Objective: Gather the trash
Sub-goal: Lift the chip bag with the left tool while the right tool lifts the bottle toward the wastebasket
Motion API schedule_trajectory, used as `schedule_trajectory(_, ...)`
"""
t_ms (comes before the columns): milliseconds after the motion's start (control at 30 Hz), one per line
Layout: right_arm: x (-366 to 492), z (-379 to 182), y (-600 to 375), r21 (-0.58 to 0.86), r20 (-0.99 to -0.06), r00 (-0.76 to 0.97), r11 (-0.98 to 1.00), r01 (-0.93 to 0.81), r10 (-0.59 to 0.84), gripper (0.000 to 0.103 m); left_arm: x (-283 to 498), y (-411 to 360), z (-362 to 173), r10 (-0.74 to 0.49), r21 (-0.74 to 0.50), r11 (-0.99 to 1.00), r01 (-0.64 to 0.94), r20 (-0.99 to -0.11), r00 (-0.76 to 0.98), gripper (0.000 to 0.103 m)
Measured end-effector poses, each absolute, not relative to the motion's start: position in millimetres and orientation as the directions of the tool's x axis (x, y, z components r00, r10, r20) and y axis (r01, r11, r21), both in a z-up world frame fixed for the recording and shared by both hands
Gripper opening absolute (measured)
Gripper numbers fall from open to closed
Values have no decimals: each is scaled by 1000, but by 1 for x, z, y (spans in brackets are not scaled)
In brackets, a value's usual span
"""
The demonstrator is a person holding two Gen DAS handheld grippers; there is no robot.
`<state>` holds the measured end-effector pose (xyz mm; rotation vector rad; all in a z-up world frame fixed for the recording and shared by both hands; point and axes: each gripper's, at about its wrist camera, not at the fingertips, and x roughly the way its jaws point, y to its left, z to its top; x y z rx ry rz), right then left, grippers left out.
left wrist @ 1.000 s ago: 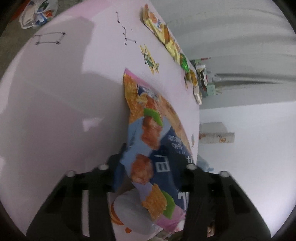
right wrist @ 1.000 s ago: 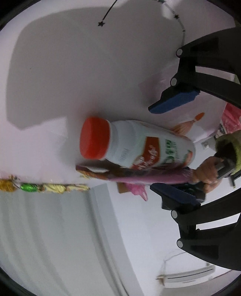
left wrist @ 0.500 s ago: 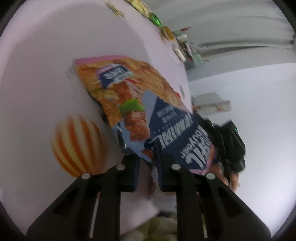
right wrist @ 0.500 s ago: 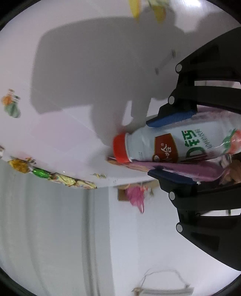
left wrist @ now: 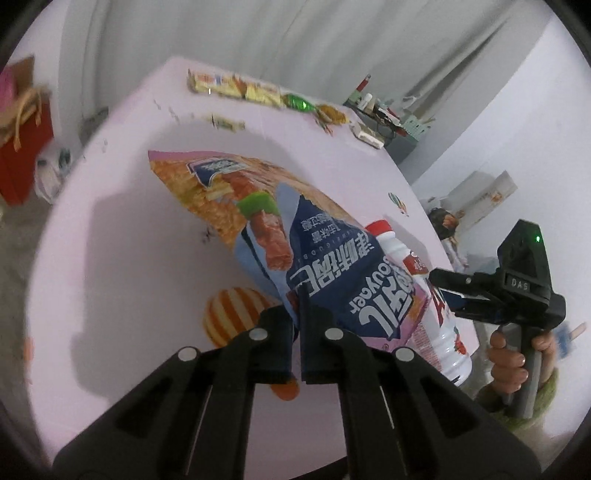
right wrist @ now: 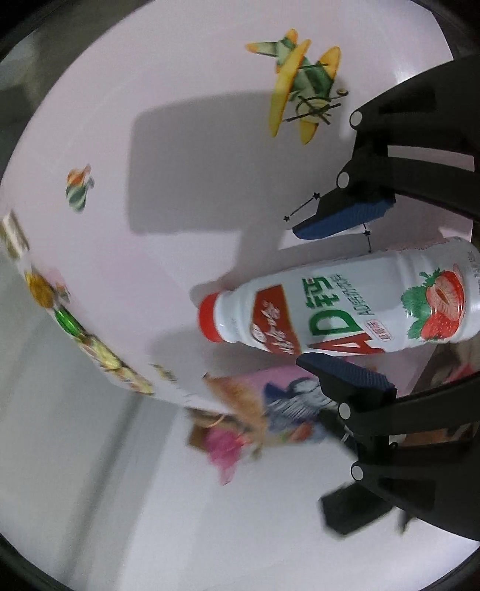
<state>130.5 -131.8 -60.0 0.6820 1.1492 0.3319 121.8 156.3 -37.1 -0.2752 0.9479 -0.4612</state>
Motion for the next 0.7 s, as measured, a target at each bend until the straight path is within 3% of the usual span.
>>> schedule_trajectory(267,146,-69,-108,601,-762,324,799,32,561,62,120,159,-23,-464,-389,886,254,-706,536,0)
schedule_trajectory(300,146,-71,-108,606,-759,323,795,32,566,58,119,158,-20,-457,-377,889,259,-705,542,0)
schedule_trajectory(700,126,-63,-157,687,-677,431,722,79,597,57,123,118,7,-446,-300,894,334,-681,581,0)
